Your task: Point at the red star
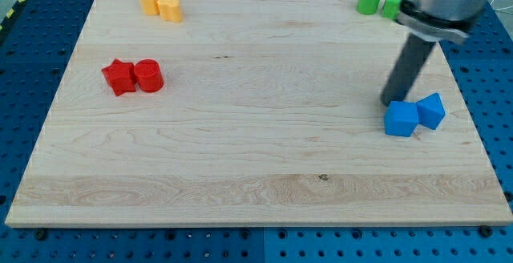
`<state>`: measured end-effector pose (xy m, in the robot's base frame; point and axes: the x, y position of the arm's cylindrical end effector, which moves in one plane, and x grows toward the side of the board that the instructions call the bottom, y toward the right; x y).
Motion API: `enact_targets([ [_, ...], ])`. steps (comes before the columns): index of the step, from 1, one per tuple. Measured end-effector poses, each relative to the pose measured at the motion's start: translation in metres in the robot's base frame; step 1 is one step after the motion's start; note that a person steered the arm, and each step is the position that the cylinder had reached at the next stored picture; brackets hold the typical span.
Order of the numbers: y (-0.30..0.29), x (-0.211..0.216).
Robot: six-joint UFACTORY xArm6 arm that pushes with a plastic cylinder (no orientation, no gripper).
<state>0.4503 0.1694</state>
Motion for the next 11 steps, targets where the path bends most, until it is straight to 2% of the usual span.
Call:
enact_targets([
  [1, -0.089, -0.009],
  [2, -0.169, 0.005],
  [3, -0.243, 0.049],
  [4, -0.345, 0.071],
  [5, -0.459, 0.061],
  [6, -0.474, 0.053],
  [11, -0.474, 0.023],
])
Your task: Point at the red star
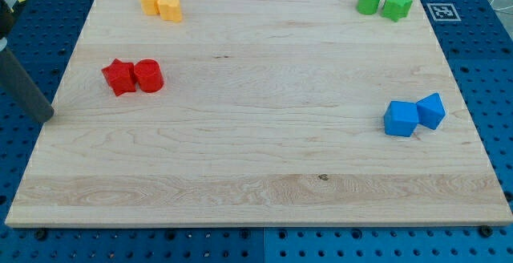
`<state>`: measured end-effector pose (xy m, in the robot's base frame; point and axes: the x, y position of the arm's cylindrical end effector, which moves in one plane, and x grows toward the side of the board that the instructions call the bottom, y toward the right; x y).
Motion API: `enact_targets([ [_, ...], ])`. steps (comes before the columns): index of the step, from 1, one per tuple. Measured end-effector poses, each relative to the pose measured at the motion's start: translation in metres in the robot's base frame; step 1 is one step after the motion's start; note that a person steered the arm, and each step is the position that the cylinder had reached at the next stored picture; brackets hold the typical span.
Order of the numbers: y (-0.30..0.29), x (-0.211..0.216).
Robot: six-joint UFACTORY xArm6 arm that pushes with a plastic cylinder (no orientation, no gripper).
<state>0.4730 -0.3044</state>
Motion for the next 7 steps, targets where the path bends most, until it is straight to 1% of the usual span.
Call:
enact_targets([
  [3, 0.0, -0.057],
  [4, 0.0, -0.069],
  [5, 0.004, -0.069],
  [7, 0.06, -0.078],
])
